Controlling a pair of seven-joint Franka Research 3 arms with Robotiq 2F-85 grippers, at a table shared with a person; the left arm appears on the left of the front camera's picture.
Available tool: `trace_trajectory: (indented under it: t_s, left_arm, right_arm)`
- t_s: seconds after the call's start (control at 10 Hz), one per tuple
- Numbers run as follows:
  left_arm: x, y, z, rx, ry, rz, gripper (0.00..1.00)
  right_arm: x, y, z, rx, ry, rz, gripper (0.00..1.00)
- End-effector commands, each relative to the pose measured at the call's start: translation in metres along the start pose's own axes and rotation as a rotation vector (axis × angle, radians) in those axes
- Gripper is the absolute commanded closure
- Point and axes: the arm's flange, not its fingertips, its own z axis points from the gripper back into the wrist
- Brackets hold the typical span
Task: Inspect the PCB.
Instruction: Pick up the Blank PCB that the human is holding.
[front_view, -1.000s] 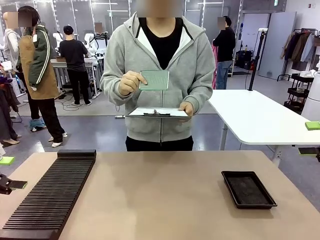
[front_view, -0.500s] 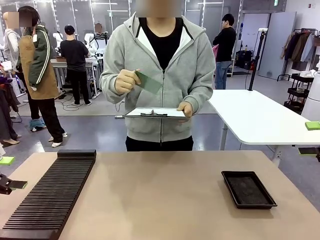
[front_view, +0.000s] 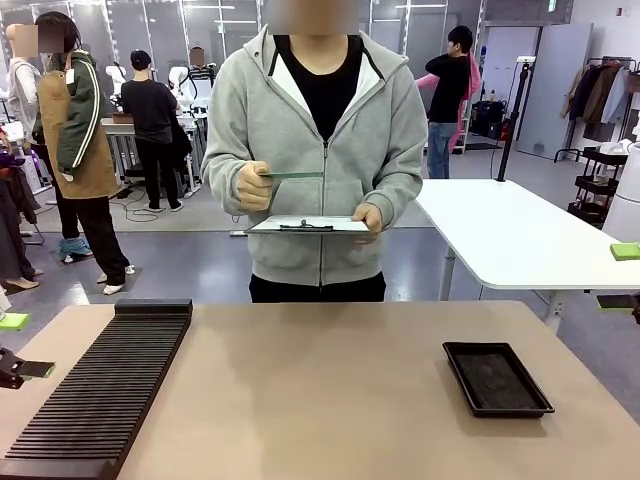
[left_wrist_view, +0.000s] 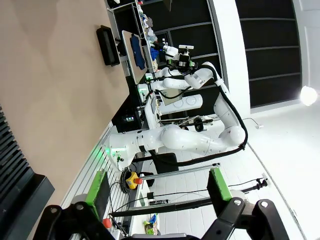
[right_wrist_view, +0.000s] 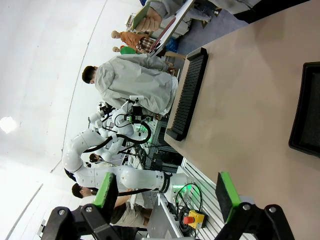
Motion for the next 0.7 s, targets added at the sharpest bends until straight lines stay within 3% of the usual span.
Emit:
trace_trajectory:
  t_s: [0.0, 0.6]
  left_arm:
    - [0.0011, 0.0005, -0.0017, -0.001, 0.000, 0.005, 0.00]
    - [0.0011, 0.0005, -0.0017, -0.001, 0.000, 0.005, 0.00]
  right_arm:
    - [0.0015, 0.0016, 0.0000, 0.009, -0.002, 0.012, 0.00]
    - [0.0015, 0.0016, 0.0000, 0.009, -0.002, 0.012, 0.00]
